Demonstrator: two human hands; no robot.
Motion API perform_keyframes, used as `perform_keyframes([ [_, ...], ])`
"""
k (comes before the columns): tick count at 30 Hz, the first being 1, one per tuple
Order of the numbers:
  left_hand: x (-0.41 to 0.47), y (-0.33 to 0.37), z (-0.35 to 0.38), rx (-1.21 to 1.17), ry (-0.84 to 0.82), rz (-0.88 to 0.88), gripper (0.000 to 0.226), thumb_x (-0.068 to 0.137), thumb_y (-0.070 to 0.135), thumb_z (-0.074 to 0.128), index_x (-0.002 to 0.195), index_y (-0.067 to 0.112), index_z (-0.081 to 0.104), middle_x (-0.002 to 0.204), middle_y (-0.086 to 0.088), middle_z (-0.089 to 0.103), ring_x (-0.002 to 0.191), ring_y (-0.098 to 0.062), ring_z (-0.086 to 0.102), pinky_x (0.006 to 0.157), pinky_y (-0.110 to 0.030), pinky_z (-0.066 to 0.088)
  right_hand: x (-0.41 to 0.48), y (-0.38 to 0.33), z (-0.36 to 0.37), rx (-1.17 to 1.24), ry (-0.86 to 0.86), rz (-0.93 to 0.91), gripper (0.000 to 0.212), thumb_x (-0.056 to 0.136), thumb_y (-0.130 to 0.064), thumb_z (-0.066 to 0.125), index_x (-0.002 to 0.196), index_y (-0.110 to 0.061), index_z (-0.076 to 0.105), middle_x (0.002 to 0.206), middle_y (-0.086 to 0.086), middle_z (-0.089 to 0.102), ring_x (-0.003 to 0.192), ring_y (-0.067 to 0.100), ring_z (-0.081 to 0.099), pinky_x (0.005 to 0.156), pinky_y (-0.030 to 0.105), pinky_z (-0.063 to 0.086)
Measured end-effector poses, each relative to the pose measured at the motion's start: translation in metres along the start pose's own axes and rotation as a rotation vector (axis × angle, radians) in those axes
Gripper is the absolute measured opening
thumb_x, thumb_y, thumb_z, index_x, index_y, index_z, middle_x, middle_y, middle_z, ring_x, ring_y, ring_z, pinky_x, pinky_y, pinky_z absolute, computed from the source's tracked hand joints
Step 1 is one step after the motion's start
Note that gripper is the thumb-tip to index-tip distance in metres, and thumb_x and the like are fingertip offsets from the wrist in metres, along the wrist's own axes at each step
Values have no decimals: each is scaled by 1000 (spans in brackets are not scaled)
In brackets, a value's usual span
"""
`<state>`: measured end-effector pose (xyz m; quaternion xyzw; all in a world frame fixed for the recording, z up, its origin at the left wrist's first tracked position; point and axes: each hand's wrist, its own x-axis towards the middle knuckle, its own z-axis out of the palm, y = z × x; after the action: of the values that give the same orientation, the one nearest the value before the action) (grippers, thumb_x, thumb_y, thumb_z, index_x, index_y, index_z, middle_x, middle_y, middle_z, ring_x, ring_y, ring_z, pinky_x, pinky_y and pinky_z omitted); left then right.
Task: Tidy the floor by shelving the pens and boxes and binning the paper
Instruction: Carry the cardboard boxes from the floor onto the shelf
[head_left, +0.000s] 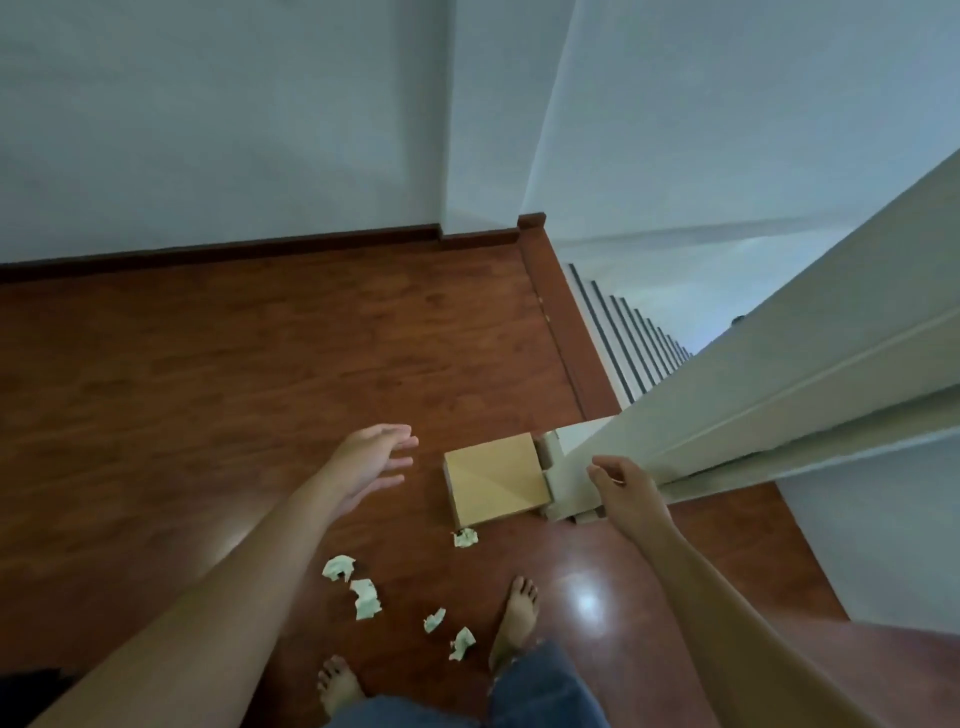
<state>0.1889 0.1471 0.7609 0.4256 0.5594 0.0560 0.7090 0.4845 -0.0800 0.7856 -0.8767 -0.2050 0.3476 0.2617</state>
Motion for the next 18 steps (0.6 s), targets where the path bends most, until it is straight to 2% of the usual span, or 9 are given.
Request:
perform_keyframes([
  [2, 27, 0, 10, 4, 26, 3, 32, 109, 33, 59, 138, 20, 67, 132, 1, 74, 122, -25, 71, 107, -49, 57, 36, 4, 6, -10, -53, 6, 28, 102, -33, 66, 125, -18, 70, 111, -7, 71, 104, 16, 67, 94, 42, 59],
  [4, 65, -3, 20, -10, 53, 5, 33, 110, 32, 59, 140, 19, 66, 133, 0, 73, 124, -26, 69, 108, -49, 57, 79, 15, 18, -55, -86, 9, 38, 102, -38, 65, 134, -17, 68, 128, 0, 71, 113, 19, 66, 100, 43, 56],
  [5, 84, -7, 24, -11, 61, 0, 33, 110, 31, 58, 140, 19, 65, 134, -1, 72, 125, -26, 69, 109, -49, 56, 100, 22, 25, -79, -96, 1, 40, 103, -38, 63, 136, -17, 67, 134, 1, 70, 118, 21, 65, 101, 37, 52],
  [7, 131, -28, 32, -12, 82, -2, 33, 111, 30, 56, 141, 18, 64, 135, -2, 71, 126, -28, 68, 110, -51, 55, 139, 35, 43, -161, -119, -25, 40, 106, -35, 59, 140, -14, 66, 139, 1, 67, 127, 23, 62, 93, 23, 39],
  [8, 151, -36, 35, -14, 82, -2, 33, 111, 30, 56, 141, 17, 64, 135, -2, 71, 127, -28, 67, 110, -51, 55, 156, 42, 51, -178, -126, -9, 41, 108, -34, 57, 142, -13, 64, 139, 2, 66, 128, 23, 61, 89, 20, 35],
  [12, 264, -94, 40, 28, 87, 3, 33, 111, 31, 57, 141, 18, 63, 136, -2, 71, 128, -28, 66, 111, -51, 55, 237, 92, 104, -130, -137, -38, 46, 109, -37, 54, 148, -13, 59, 142, 7, 65, 114, 18, 57, 89, 24, 36],
  [15, 325, -141, 51, 58, 88, -44, 31, 110, 30, 58, 138, 18, 65, 136, -3, 71, 131, -29, 65, 113, -52, 53, 286, 134, 145, -115, -124, -22, 44, 107, -35, 58, 145, -13, 62, 139, 7, 67, 110, 16, 57, 88, 24, 37],
  [18, 399, -201, 67, 87, 73, -59, 26, 109, 27, 60, 133, 25, 69, 140, -1, 65, 137, -28, 57, 113, -49, 50, 344, 180, 199, -132, -146, -13, 40, 105, -36, 61, 140, -18, 65, 134, 4, 69, 107, 16, 58, 90, 29, 42],
])
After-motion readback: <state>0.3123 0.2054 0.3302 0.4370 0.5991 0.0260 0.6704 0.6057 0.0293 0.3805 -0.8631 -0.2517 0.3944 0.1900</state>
